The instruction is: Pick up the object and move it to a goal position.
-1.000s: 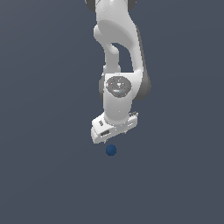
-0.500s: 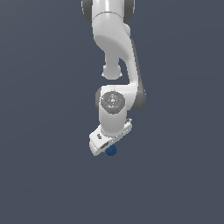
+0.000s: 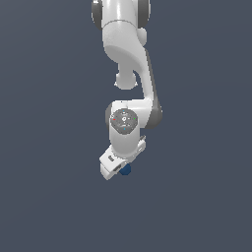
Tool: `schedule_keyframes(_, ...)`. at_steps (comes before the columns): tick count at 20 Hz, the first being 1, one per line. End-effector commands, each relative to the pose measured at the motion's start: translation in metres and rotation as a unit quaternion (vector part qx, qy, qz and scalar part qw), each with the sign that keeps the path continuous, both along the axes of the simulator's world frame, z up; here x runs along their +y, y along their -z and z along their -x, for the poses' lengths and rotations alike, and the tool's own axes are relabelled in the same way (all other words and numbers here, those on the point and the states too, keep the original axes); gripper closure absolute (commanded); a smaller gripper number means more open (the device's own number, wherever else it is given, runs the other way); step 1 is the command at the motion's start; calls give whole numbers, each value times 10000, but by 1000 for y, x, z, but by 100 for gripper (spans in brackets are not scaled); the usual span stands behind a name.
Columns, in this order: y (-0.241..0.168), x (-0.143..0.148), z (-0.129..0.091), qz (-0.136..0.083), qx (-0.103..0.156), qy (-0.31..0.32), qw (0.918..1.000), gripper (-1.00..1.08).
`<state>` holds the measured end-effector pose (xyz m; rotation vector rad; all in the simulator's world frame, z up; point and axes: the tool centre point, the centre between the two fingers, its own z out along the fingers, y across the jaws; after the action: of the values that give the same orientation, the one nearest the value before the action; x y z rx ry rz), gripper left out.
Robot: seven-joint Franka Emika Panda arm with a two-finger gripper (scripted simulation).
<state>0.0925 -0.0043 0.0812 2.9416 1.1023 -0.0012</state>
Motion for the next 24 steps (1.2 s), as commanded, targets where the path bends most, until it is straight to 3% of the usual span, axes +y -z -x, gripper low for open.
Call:
schedule_keyframes(1,0,0,0,0,-2,-1,10000,-92)
schedule_keyframes(12,46,0,1,-1,-3,-22,10000,-92)
schedule_keyframes(18,50,0,-1,-2,-3,-24,10000,-92)
schedule_keyframes(19,50,0,-1,-2,-3,-24,10000,108)
schedule_keyframes(24,50,0,-1,-2,-3,-24,10000,108)
